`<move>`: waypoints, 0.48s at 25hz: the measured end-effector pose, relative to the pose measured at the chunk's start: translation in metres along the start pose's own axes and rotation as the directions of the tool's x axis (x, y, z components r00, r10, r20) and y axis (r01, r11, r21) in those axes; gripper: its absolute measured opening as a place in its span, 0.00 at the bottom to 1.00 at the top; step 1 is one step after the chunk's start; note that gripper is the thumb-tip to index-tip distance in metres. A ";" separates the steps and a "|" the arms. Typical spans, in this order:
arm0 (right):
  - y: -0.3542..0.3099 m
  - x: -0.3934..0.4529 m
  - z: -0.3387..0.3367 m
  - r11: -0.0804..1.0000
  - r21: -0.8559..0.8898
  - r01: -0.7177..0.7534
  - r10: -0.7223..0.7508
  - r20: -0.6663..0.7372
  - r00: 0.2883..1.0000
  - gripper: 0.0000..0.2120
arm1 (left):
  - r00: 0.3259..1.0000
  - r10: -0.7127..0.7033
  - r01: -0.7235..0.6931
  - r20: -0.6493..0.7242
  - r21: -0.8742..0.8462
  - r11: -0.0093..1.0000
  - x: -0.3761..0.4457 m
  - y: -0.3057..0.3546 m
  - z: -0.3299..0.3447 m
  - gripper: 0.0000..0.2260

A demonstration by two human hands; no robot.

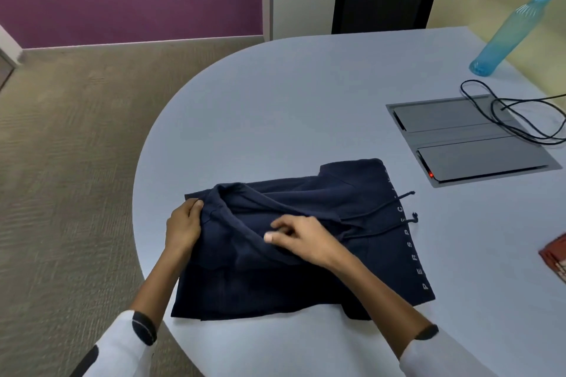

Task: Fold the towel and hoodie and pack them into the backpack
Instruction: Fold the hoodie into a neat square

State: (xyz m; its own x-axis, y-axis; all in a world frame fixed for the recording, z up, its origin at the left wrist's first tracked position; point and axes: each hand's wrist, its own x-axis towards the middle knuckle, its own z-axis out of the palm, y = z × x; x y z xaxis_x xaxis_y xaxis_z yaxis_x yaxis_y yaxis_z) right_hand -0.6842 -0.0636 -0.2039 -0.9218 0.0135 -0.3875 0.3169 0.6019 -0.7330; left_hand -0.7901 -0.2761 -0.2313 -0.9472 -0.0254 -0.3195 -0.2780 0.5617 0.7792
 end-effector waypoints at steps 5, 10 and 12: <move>0.022 -0.005 0.030 0.970 -0.232 0.071 -0.036 0.150 0.988 0.06 | 0.993 -0.035 0.062 0.109 -0.253 0.966 0.008 0.009 0.003 0.10; -0.007 -0.022 -0.003 0.874 0.472 0.112 -0.225 0.188 0.956 0.16 | 0.982 0.187 -0.187 -0.021 -0.225 0.956 0.003 0.048 -0.015 0.11; -0.017 -0.023 -0.021 0.762 0.644 0.064 -0.260 0.214 0.942 0.08 | 0.966 0.255 -0.259 -0.046 -0.160 0.952 0.001 0.062 -0.020 0.11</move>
State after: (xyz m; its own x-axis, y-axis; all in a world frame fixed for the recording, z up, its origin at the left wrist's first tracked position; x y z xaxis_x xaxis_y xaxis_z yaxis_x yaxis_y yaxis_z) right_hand -0.6726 -0.0571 -0.1709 -0.9024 -0.3148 -0.2941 0.3265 -0.0542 -0.9437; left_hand -0.8117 -0.2582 -0.1730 -0.9931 0.0801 -0.0851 -0.0451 0.4089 0.9114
